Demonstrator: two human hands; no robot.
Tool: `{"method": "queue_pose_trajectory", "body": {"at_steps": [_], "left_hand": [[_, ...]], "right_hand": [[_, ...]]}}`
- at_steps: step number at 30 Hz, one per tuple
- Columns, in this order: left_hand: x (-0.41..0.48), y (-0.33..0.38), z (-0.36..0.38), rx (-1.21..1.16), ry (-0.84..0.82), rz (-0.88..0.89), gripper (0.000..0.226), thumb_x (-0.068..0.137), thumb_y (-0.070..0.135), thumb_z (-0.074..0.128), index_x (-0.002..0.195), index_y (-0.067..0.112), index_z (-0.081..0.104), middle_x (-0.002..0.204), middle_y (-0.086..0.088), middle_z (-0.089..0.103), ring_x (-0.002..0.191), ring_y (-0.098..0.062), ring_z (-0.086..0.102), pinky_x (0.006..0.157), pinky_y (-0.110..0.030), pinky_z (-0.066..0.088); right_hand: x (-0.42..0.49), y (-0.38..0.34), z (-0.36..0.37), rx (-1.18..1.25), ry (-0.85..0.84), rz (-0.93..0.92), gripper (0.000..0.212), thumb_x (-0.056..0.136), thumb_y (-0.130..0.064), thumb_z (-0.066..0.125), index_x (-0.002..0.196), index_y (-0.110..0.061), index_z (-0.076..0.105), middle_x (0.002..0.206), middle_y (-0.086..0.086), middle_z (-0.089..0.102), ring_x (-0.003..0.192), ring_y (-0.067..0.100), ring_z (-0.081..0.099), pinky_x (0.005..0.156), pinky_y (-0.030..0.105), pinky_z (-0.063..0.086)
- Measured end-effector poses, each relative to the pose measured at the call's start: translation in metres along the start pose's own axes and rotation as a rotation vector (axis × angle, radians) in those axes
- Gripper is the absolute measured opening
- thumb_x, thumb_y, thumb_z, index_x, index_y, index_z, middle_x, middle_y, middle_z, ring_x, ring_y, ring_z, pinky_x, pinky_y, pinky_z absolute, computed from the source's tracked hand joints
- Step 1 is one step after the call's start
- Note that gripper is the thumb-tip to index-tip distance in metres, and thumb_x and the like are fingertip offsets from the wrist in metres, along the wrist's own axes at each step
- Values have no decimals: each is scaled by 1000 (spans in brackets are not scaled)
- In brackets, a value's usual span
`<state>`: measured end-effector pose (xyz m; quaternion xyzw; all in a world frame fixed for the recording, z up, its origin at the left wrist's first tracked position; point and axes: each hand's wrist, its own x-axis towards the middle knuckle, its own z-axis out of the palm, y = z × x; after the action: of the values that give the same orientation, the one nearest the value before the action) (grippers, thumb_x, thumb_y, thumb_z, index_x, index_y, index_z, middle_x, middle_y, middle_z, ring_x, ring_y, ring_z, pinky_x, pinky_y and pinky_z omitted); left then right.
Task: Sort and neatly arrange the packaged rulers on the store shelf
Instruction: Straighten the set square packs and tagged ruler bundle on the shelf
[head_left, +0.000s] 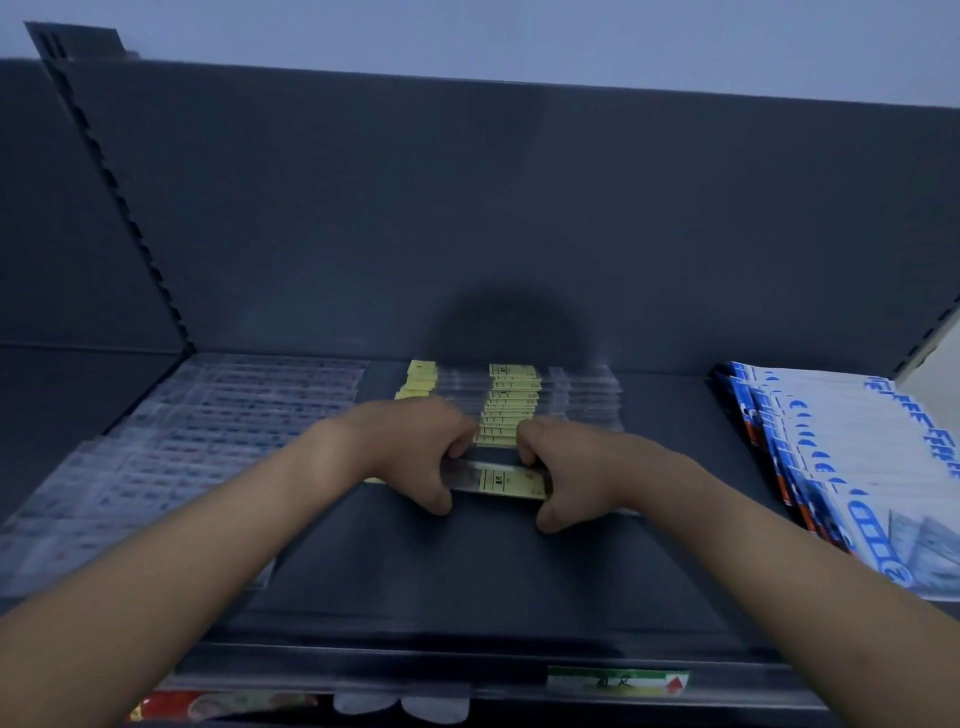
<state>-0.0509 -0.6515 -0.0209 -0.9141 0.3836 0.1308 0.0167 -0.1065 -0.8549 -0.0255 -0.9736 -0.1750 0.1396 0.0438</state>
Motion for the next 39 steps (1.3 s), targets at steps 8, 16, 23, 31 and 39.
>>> {"method": "queue_pose_trajectory", "body": {"at_steps": [8, 16, 23, 31, 39], "left_hand": [[2, 4, -2, -19, 31, -69, 36, 62, 40, 65, 83, 24, 40, 78, 8, 52, 64, -11, 47, 57, -34, 42], [25, -18, -30, -146, 284, -81, 12, 80, 29, 60, 88, 22, 55, 89, 8, 51, 81, -16, 53, 74, -35, 47], [72, -32, -24, -44, 344, -149, 29, 94, 22, 44, 120, 20, 59, 114, 2, 58, 103, -22, 58, 84, -38, 48], [71, -37, -18, -198, 125, -115, 81, 82, 69, 55, 145, 22, 39, 136, 10, 45, 125, -9, 42, 104, -30, 37], [42, -27, -6, -111, 94, -53, 114, 52, 84, 67, 145, 25, 36, 129, 13, 37, 120, -8, 38, 106, -27, 35]], "right_hand": [[7, 6, -4, -47, 48, -32, 26, 76, -31, 59, 90, -20, 41, 87, -2, 47, 78, 19, 47, 63, 28, 41], [31, 40, -36, -82, 294, -125, 16, 87, -30, 49, 89, -15, 51, 93, -1, 48, 84, 20, 52, 72, 33, 43], [76, 78, -30, -72, 185, 32, 32, 103, -27, 32, 113, -8, 56, 110, 7, 55, 97, 23, 56, 85, 40, 47], [88, 83, -23, 1, 164, 23, 59, 94, -57, 39, 126, -10, 53, 116, 3, 48, 108, 19, 47, 92, 33, 43], [53, 66, -20, 100, 125, -40, 101, 43, -94, 52, 116, -24, 56, 107, -11, 45, 99, 7, 48, 88, 29, 47]]}}
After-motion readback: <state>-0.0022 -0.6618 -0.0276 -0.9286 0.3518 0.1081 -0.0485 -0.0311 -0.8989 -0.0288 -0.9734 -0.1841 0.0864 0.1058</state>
